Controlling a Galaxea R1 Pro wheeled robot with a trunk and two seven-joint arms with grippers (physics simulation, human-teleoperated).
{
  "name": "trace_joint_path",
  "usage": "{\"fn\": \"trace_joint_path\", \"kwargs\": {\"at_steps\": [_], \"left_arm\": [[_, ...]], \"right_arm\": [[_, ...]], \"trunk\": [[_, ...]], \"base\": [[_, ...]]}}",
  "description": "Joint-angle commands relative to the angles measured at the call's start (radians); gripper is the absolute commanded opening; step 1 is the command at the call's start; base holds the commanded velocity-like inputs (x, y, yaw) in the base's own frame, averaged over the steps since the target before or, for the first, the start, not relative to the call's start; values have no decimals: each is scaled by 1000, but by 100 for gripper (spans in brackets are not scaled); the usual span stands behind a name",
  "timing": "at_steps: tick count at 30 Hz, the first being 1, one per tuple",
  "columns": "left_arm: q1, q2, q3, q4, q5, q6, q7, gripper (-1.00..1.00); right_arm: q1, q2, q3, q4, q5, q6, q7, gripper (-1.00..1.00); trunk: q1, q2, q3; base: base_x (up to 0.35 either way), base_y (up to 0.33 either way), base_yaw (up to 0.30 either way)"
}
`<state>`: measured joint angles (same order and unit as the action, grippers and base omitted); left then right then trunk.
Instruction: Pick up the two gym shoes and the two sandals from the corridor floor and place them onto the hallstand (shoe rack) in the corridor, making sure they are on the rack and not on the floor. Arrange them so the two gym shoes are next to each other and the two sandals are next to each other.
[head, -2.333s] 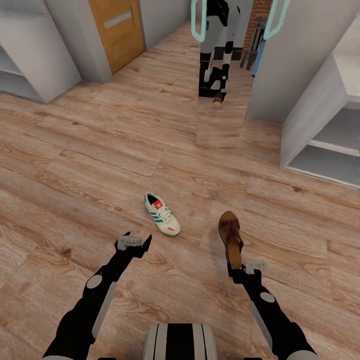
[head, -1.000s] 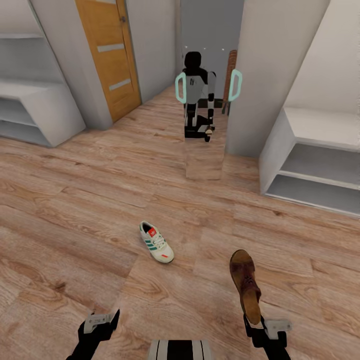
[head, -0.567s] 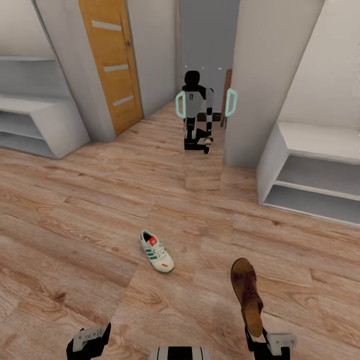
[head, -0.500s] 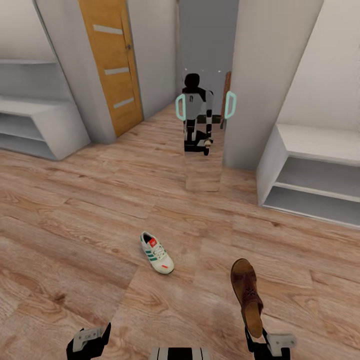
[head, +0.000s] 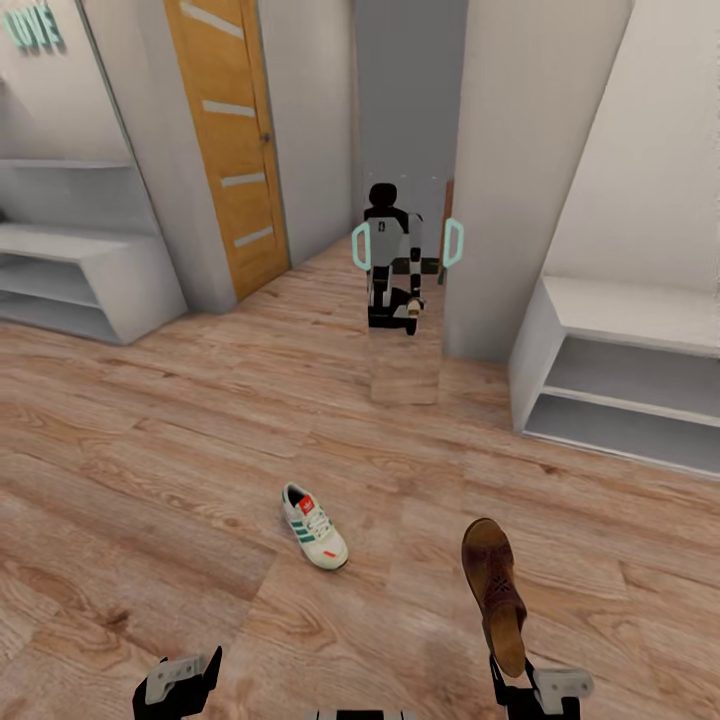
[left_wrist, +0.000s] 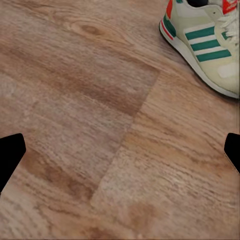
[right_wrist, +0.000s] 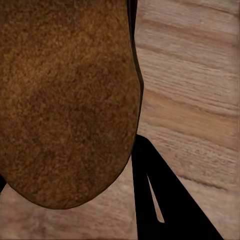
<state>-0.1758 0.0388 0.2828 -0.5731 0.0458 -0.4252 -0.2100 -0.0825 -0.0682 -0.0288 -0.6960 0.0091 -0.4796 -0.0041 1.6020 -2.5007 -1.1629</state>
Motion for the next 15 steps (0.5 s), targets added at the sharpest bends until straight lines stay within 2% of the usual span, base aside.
{"fn": "trace_joint_path", "kwargs": {"at_steps": [1, 4, 15], "left_arm": [[-1, 0, 4, 1, 5, -1, -9, 100], [-1, 0, 4, 1, 4, -1, -9, 100], [-1, 0, 4, 1, 5, -1, -9, 100]], "right_arm": [[0, 0, 0, 0, -3, -2, 0, -100], [0, 1, 0, 0, -3, -3, 0, -100], [0, 1, 0, -2, -3, -3, 1, -100]], "trunk": [[-1, 0, 3], [-2, 1, 15], [-44, 78, 50]], "base": [[0, 0, 0], [0, 0, 0], [0, 0, 0]]}}
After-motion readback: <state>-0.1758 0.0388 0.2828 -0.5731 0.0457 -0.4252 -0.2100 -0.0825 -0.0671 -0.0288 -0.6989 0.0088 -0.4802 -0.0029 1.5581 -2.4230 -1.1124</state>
